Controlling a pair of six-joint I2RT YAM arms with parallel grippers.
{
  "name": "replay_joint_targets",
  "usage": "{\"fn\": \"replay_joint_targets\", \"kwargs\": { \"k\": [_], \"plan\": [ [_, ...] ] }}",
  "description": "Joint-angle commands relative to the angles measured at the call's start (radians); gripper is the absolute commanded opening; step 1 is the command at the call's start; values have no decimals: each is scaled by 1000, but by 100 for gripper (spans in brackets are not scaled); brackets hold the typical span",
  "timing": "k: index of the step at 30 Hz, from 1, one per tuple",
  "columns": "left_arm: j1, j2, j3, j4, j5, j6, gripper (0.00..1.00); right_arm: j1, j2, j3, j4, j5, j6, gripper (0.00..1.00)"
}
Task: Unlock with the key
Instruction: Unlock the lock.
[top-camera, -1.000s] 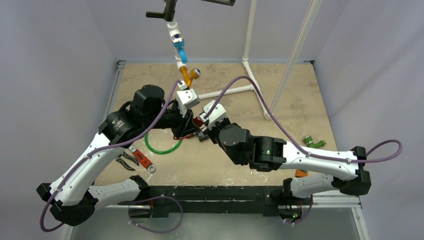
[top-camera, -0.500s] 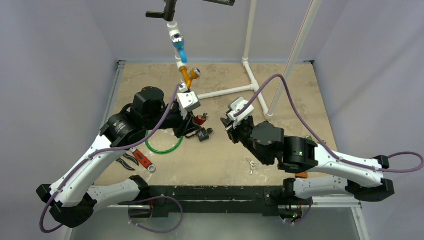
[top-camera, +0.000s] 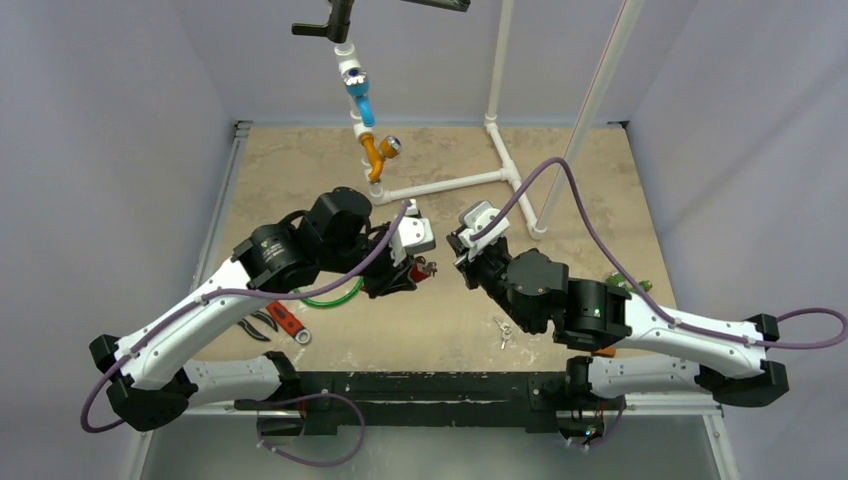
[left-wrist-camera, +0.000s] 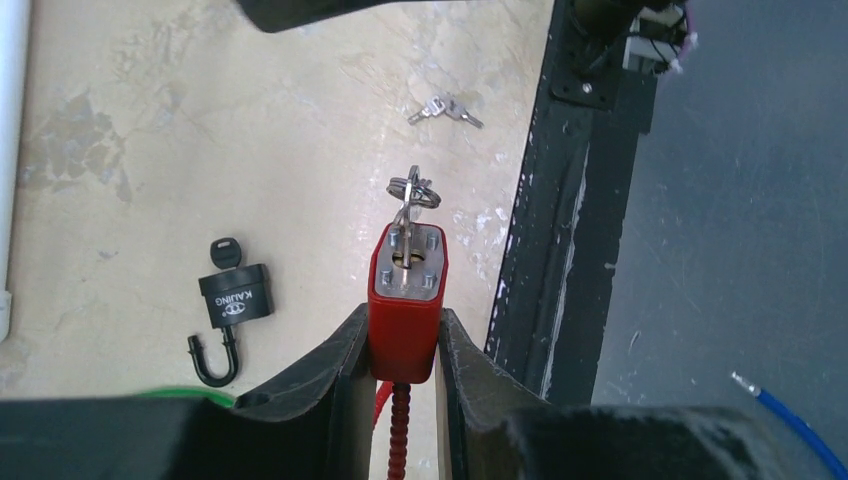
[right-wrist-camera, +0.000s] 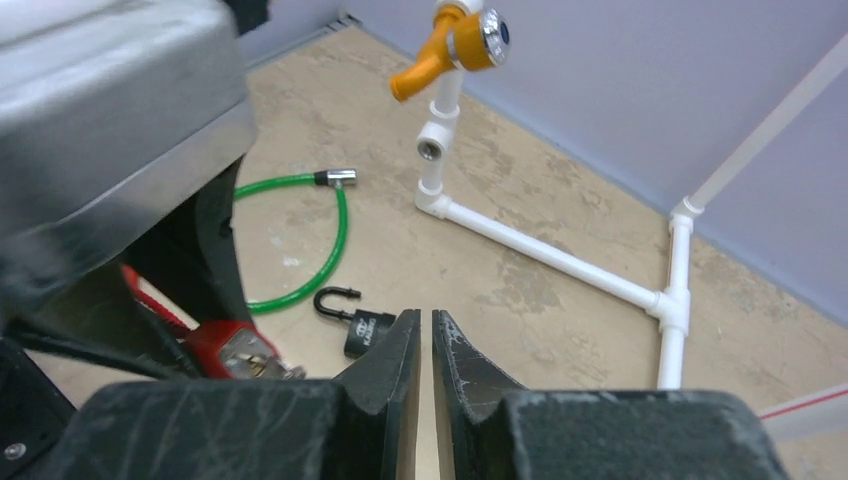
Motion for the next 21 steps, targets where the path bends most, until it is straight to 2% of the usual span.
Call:
{"fn": "replay_joint_targets", "kwargs": {
  "k": [1,5,8,11,14,17,21],
  "plan": [
    [-69,33,90,-83,-72,89,0,-38,-66,-55,21,90,98,10],
    [-91,148,192,-286,-88,147,0,-103,-190,-142,-71,33,242,36],
    [-98,193,259,-401,-78,230,0,-122,-267,-180,-109,-25,307,46],
    [-107,235,345,-508,-96,294,0,-125,-311,-188,-126,-33,340,49],
    [-111,284,432,-582,-78,263,0,-124,-308,-180,-125,-29,354,49],
    [-111,278,444,-588,-4,222,0,-124,-268,-182,-99,-49,361,49],
    [-112,262,446,-605,-4,208,0,-123,-166,-176,-79,-41,372,47]
  ]
}}
